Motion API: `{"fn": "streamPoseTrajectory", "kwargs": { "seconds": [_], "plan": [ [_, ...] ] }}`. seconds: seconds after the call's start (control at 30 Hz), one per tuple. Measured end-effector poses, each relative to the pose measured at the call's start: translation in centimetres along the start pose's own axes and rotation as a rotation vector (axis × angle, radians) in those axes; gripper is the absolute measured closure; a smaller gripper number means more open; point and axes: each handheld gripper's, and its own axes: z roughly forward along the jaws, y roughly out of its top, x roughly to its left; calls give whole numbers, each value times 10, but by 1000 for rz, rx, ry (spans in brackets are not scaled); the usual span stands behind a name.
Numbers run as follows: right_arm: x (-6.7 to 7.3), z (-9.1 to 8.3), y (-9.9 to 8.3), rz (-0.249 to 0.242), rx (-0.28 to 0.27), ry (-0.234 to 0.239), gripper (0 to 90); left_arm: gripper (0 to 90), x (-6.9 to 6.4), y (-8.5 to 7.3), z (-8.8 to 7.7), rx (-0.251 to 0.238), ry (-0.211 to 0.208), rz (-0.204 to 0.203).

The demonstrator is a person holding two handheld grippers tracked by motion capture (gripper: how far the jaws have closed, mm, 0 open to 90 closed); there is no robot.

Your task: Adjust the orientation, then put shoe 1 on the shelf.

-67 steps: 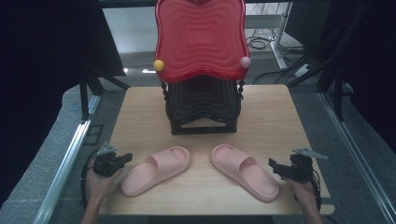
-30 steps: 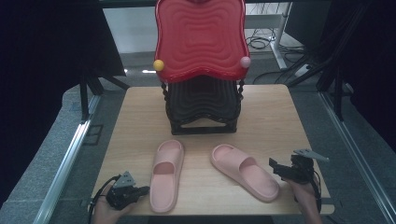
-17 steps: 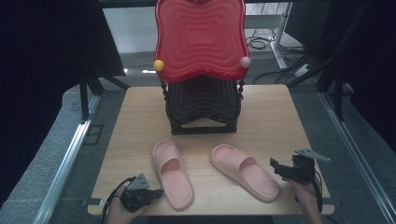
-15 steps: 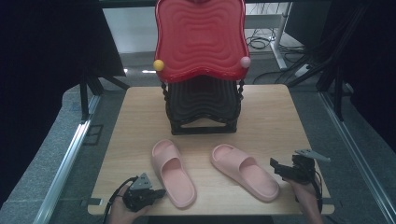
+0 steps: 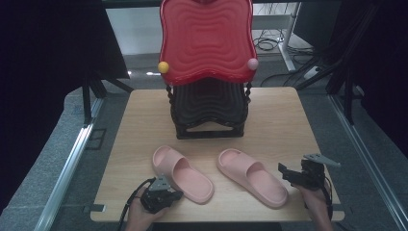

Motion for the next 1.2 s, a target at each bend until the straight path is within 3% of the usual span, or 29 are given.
{"fn": "streamPoseTrajectory", "kwargs": {
  "seconds": [0.13,0.17,0.2,0.23,0.27,0.3,0.33,0.37,0.4,0.43,0.47,0.53,0.6,0.63,0.73,0.77,0.8,0.87,0.9,1.03,1.2],
  "plan": [
    [-1,-1,0,2,-3,1,62,884,0,2,-9,-38,-2,0],
    [0,-2,0,0,-5,4,66,877,1,4,-17,-75,1,3],
    [1,-3,1,-1,-8,6,68,864,1,4,-17,-75,1,3],
    [2,-4,1,-5,-11,7,71,846,4,10,-26,-129,21,-2],
    [3,-6,1,-13,-15,9,72,825,4,10,-26,-129,21,-2],
    [4,-8,1,-20,-20,17,75,789,7,14,-31,-162,37,-12],
    [6,-10,0,-31,-24,25,79,735,12,23,-42,-237,80,-36],
    [8,-13,0,-44,-34,36,86,672,12,23,-42,-237,80,-36],
    [10,-16,0,-56,-45,50,94,613,17,35,-50,-308,127,-54],
    [10,-16,0,-56,-45,50,94,561,17,35,-50,-308,127,-54],
    [13,-19,0,-64,-54,64,97,561,19,41,-53,-331,153,-58],
    [25,-29,2,-109,-78,111,117,455,27,55,-58,-375,194,-76],
    [34,-36,4,-144,-95,142,135,399,29,59,-59,-384,210,-82],
    [39,-38,5,-161,-99,161,142,372,33,64,-62,-397,219,-107],
    [48,-43,6,-187,-109,197,163,314,37,66,-63,-399,217,-126],
    [59,-47,7,-219,-115,223,185,304,38,66,-64,-398,224,-128],
    [59,-47,7,-219,-115,223,185,304,39,66,-64,-396,229,-128],
    [76,-50,7,-253,-118,250,234,290,41,64,-65,-396,226,-132],
    [76,-50,7,-253,-118,250,234,290,42,62,-65,-394,223,-134],
    [100,-52,9,-306,-126,275,307,281,44,59,-68,-391,209,-140],
    [129,-45,14,-353,-107,350,382,277,47,55,-70,-395,214,-151]
  ]
}}
